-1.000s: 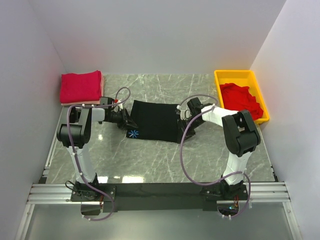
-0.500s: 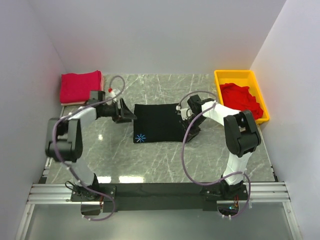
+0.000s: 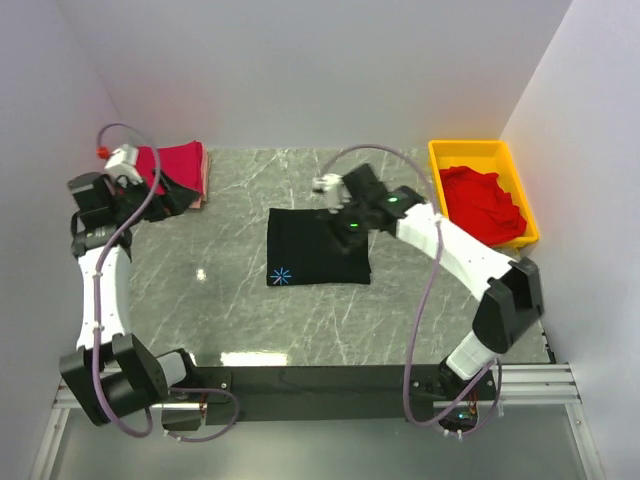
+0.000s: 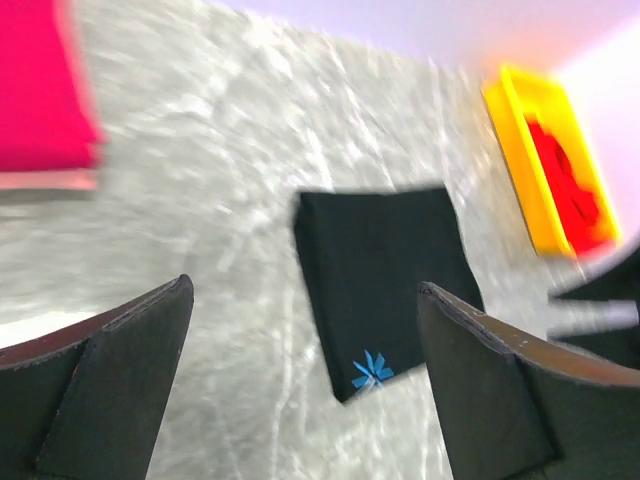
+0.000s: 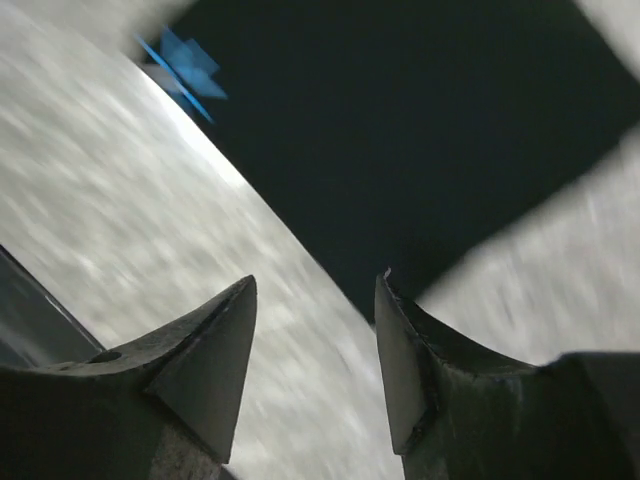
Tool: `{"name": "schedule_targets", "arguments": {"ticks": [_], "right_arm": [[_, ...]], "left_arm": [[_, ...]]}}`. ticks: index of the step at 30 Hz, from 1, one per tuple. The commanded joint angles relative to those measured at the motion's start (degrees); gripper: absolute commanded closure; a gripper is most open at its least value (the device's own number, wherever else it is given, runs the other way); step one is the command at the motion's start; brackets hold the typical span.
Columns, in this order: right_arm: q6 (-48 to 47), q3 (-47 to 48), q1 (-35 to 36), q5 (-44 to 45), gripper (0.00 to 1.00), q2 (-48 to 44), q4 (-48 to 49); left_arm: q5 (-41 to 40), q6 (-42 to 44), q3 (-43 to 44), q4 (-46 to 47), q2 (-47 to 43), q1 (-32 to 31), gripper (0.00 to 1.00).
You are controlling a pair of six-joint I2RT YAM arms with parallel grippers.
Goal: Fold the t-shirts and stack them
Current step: Fold the tshirt
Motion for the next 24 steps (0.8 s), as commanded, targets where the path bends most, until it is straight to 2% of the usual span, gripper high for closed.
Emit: {"name": "schedule_targets", "arguments": {"ticks": [1, 3, 4, 7, 9, 16, 24], "right_arm": [[7.0, 5.7, 7.4, 5.9, 0.43, 5.9, 4.9], [10.1, 10.8, 10.7, 9.7, 0.43, 11.8, 5.8], [11.7, 16.3, 13.2, 10.9, 0.43, 16.9, 4.9], [16.2, 25.0, 16.2, 11.8, 0.46, 26.2, 1.6], [18.0, 30.2, 18.8, 12.6, 0.47, 29.3, 1.3], [21.4, 31.9, 24.7, 19.5, 0.48, 35.4, 2.0], [22.5, 30.6, 27.2, 21.5, 0.51, 38.8, 3.1]], "left_arm": [[-4.1, -3.2, 0.6, -0.3, -0.6, 3.1, 0.01], [-4.1, -4.0, -0.2, -1.9, 0.0, 4.4, 0.0], [-3.7, -4.6, -0.5, -2.3, 0.2, 5.2, 0.01], [-7.0, -5.3, -1.5, -3.6, -0.2, 6.9, 0.0], [-9.6, -4.3, -1.8, -4.7, -1.1, 7.0, 0.01], [-11.2, -2.5, -2.8, -7.0, -2.6, 6.9, 0.01], [-11.1, -2.3, -5.2, -5.8, -3.5, 7.0, 0.01]]}}
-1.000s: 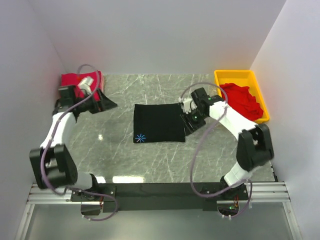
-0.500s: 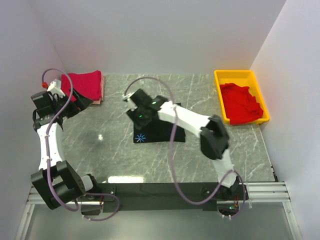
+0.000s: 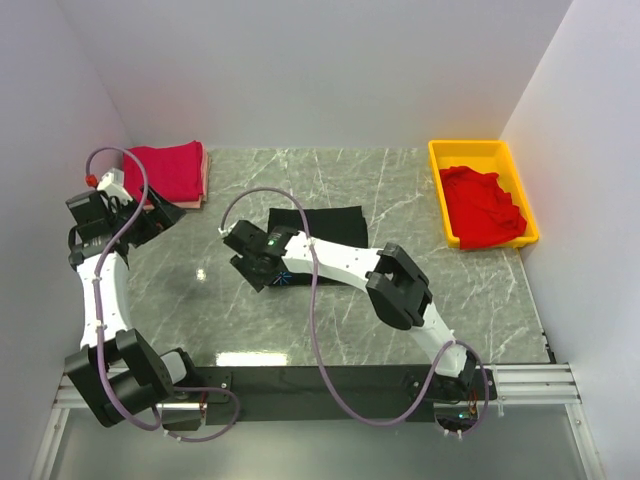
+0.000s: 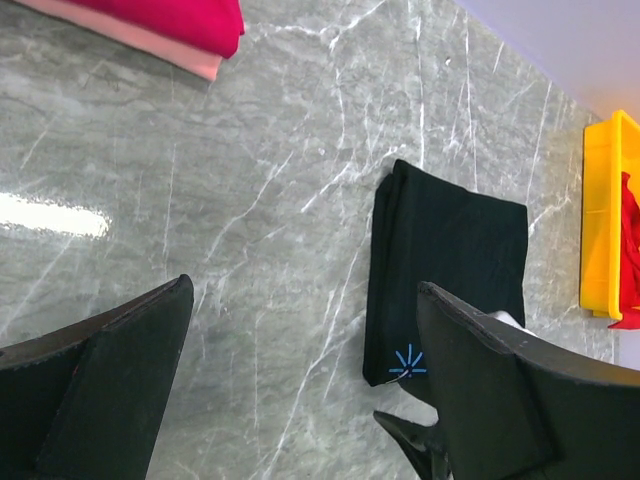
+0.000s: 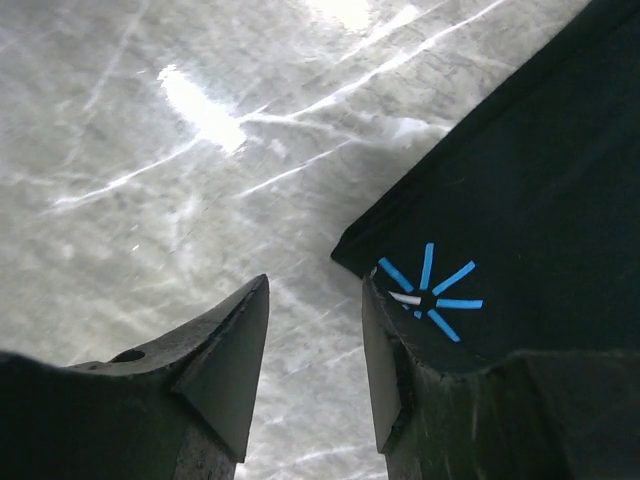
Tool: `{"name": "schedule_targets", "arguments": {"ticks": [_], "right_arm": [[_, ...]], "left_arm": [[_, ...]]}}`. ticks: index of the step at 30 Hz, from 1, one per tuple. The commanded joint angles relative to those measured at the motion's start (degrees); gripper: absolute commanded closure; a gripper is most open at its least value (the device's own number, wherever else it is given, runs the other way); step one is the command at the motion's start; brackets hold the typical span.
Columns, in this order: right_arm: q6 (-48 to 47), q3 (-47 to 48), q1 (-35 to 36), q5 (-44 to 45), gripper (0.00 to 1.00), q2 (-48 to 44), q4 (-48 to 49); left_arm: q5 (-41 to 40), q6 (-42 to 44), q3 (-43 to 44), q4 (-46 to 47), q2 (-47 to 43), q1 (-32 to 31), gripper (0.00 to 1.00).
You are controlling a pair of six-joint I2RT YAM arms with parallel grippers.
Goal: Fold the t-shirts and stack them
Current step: Fold the tshirt
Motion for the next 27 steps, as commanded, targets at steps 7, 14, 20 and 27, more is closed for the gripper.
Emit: {"name": "schedule_targets", "arguments": {"ticks": [7, 14, 20, 27], "right_arm": [[2.5, -0.3, -0.2, 5.1, 0.57, 5.0, 1.1], [4.0, -5.8, -1.0, 2.0, 0.7, 4.8, 2.4], [2.7, -6.0, -4.5, -2.4, 1.0, 3.2, 0.9], [1.6, -12.6, -9.6, -15.7, 1.0, -9.8, 8.2]], "left_arm": [[-0.9, -0.1, -2.5, 1.4, -2.4, 0.0, 0.01], [1.6, -3.9, -5.3, 4.2, -1.5, 0.0, 0.01], [5.5, -8.2, -8.8, 8.8, 0.8, 0.0, 0.0], [13.1, -19.2, -19.7, 20.8, 4.6, -1.9, 0.01]]}}
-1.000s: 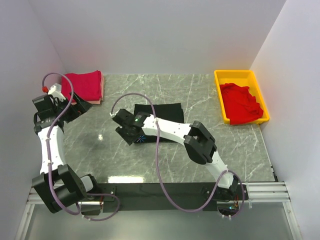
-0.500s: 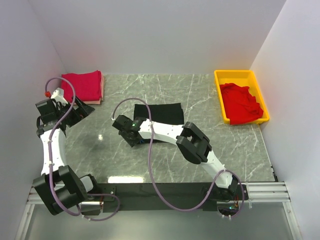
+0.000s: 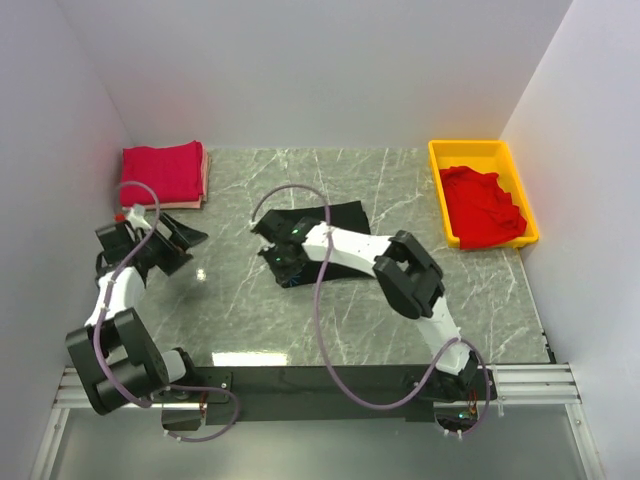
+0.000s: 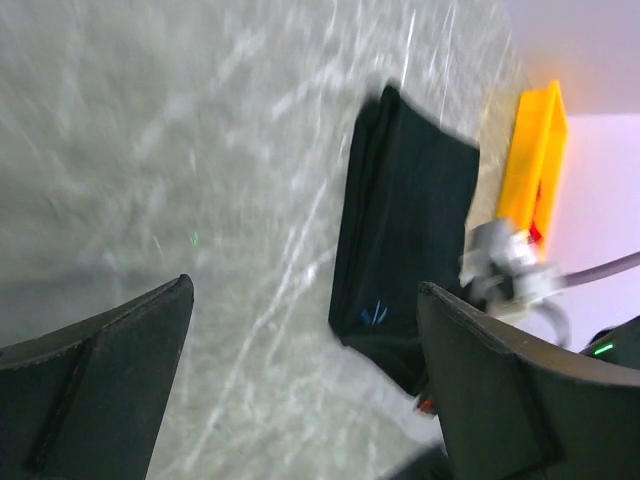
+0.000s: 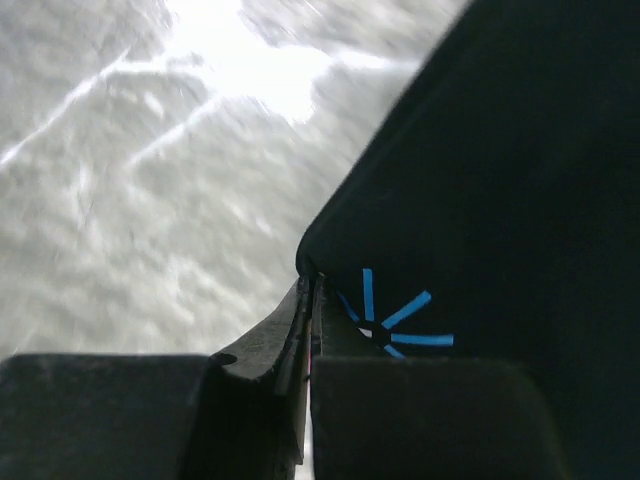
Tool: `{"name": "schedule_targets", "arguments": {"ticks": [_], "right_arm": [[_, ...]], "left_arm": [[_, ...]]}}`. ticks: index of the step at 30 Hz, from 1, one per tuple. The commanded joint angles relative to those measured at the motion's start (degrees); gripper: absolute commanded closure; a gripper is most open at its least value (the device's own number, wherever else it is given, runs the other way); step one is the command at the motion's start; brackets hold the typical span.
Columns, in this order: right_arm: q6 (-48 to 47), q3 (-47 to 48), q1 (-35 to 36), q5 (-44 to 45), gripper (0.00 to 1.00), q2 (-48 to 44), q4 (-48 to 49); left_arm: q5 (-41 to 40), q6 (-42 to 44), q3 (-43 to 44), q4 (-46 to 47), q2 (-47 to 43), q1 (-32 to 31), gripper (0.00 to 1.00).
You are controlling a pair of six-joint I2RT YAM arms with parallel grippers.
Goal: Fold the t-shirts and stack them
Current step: Fold the tshirt, then neatly place the folded tshirt to the corner
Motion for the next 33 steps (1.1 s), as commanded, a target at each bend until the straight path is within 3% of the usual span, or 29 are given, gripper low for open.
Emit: {"name": "schedule_targets", "arguments": {"ticks": [1, 4, 8, 14, 22, 31, 33], "right_arm": [[-0.6, -3.5, -3.5, -8.2, 1.0, -8.9, 4.1], [-0.5, -6.4, -5.1, -10.2, 1.0, -11.9, 7.0], [0.1, -8.4, -6.8, -14.1, 1.0, -13.5, 8.9], [0.4, -8.7, -7.4, -15.7, 1.0, -13.7, 9.5], [2.9, -9.8, -7.4, -17.5, 1.0, -14.2, 11.7], [5.6, -11.4, -7.4, -16.1, 1.0, -15.8, 14.6], [6.3, -10.9, -7.3, -15.4, 1.0, -15.3, 14.6]], "left_arm": [[5.2, -7.8, -5.2, 8.8, 1.6, -1.5, 0.01], [5.4, -10.0, -7.1, 13.7, 2.7, -4.2, 0.01], [3.1, -13.6, -8.4, 18.3, 5.2, -12.6, 0.01], [-0.4, -25.3, -10.4, 32.0, 11.7, -22.1, 0.0], [-7.7, -33.8, -6.5, 40.4, 21.7, -33.0, 0.0], [-9.6, -42.0, 1.4, 43.5, 36.9, -35.7, 0.01], [-9.5, -43.3, 4.4, 45.4, 39.0, -36.4, 0.07]]}}
